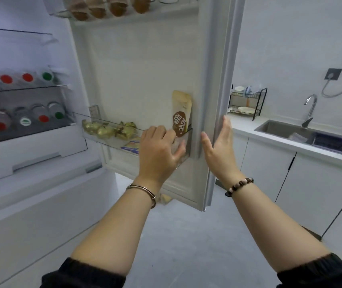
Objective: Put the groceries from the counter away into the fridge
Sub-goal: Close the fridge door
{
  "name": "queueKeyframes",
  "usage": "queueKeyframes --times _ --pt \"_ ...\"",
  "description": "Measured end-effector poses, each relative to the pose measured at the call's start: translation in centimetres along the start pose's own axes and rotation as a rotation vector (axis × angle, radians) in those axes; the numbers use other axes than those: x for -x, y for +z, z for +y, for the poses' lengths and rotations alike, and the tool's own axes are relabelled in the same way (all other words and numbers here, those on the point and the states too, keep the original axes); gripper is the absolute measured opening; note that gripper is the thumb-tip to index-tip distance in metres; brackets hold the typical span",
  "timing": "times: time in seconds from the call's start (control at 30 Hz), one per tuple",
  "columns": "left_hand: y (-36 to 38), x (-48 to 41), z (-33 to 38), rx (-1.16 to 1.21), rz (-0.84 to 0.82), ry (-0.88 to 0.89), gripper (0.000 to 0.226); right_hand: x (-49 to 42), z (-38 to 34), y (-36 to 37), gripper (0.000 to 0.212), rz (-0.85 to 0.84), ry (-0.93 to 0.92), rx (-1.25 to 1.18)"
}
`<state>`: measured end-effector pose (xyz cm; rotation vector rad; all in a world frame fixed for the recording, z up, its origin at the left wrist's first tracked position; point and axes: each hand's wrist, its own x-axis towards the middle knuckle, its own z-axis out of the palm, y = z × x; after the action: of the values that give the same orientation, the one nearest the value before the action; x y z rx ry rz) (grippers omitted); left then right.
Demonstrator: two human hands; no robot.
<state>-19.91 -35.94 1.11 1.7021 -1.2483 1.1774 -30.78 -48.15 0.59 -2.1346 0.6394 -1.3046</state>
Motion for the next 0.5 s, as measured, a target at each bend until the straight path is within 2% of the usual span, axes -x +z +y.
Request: queueKeyframes --times 0.17,0.33,0.5 --pt "-4.4 2.0 -1.8 0.103 0.089 -0.056 0.018 2.8 -2.9 1.0 0.069 0.044 -0.033 -0.141" --pt "-9.1 4.0 -4.3 0.152 0.129 -0.211 0.017 6.3 -7.1 2.1 0.073 -0.016 -0.074 -0.222" --pt "-13.4 5.5 -6.7 0.185 0.158 -0.360 0.016 9.8 -10.7 4.0 0.064 -0.100 -0.170 -0.263"
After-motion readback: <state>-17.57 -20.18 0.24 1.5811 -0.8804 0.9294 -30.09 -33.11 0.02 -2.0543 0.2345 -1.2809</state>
